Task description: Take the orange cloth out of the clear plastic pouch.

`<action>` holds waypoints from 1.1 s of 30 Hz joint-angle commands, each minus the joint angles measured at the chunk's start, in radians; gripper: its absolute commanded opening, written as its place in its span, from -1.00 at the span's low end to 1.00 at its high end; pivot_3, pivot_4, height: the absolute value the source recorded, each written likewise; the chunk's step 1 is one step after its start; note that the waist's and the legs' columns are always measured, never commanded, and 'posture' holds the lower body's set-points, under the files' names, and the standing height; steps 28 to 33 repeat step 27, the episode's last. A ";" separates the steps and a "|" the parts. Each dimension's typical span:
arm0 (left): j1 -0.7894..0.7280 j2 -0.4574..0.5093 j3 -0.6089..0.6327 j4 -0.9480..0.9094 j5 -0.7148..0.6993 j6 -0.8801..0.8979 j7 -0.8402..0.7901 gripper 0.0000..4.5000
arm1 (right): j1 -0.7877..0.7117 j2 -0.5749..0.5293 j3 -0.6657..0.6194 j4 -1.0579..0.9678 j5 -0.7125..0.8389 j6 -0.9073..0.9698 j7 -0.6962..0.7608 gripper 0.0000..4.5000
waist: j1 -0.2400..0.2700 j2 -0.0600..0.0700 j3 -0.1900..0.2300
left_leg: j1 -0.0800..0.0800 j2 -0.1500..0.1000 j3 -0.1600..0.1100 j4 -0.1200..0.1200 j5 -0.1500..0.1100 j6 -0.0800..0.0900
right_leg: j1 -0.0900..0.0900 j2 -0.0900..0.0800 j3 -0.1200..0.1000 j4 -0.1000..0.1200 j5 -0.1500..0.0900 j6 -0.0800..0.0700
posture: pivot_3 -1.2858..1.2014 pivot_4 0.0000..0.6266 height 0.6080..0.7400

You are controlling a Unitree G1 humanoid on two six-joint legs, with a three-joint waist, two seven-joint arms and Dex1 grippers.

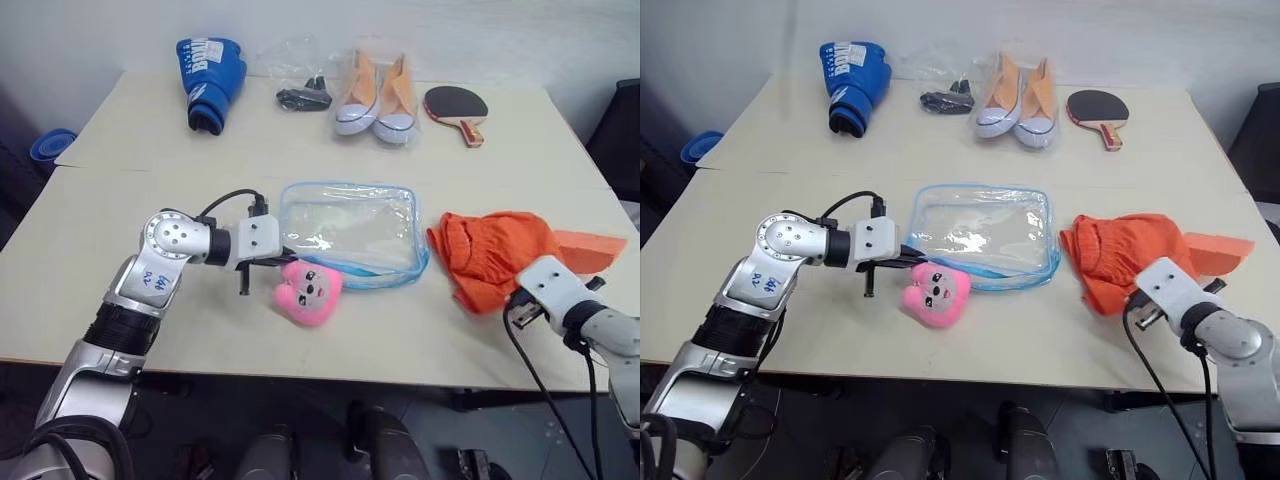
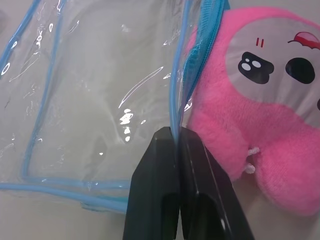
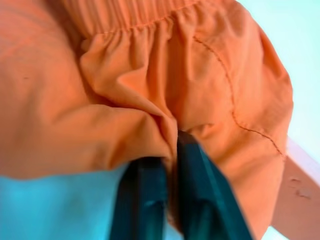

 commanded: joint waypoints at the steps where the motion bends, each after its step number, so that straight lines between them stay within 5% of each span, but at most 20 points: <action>1: 0.010 0.022 0.034 -0.011 -0.037 -0.013 -0.034 -0.41 | 0.046 -0.037 -0.045 -0.083 0.018 0.002 0.041 -0.23 | 0.000 0.000 0.000 | 0.000 0.000 0.000 0.000 0.000 0.000 | 0.000 0.000 0.000 0.000 0.000 0.000 | 0.03 -0.52 1.00; 9: 0.040 0.042 0.117 -0.048 -0.171 0.061 -0.107 0.68 | 0.231 -0.034 -0.255 -0.230 0.132 0.041 0.155 0.99 | 0.001 0.000 0.000 | 0.000 0.000 0.000 0.000 0.000 0.001 | 0.000 0.001 0.000 0.000 0.000 0.000 | 0.03 -0.52 1.00; 11: 0.046 0.074 0.168 -0.073 -0.260 0.171 -0.147 0.97 | 0.250 -0.007 -0.392 -0.261 0.262 0.165 0.208 1.00 | 0.001 0.000 0.000 | 0.000 0.000 0.000 0.000 0.000 0.001 | 0.000 0.001 0.000 0.000 0.000 0.000 | 0.03 -0.52 1.00; 17: 0.021 0.187 0.315 -0.060 -0.495 0.457 -0.261 0.99 | 0.317 -0.035 -0.780 -0.193 0.566 0.441 0.401 1.00 | 0.000 0.000 0.000 | 0.000 0.000 -0.001 0.000 0.000 0.001 | 0.001 0.000 0.000 0.000 0.000 0.000 | 0.03 -0.52 1.00; 22: -0.016 0.348 0.359 0.080 -0.540 0.551 -0.399 0.99 | 0.428 -0.082 -0.986 -0.113 0.715 0.572 0.538 1.00 | -0.001 0.000 0.000 | 0.001 0.000 -0.001 -0.001 -0.001 0.003 | 0.001 0.002 0.000 -0.001 0.000 0.000 | 0.03 -0.52 1.00; 26: -0.031 0.428 0.332 0.194 -0.484 0.472 -0.486 0.99 | 0.456 -0.102 -1.025 -0.099 0.764 0.599 0.557 1.00 | -0.001 0.000 0.000 | 0.001 0.000 -0.001 -0.002 -0.002 0.003 | 0.002 0.002 0.001 -0.001 -0.001 -0.001 | 0.03 -0.52 1.00; 33: -0.042 0.430 0.322 0.214 -0.472 0.450 -0.482 0.99 | 0.449 -0.106 -1.019 -0.098 0.769 0.599 0.546 1.00 | -0.001 0.000 0.000 | 0.002 0.000 -0.001 -0.002 -0.002 0.003 | 0.002 0.001 0.001 0.000 -0.001 -0.001 | 0.03 -0.52 1.00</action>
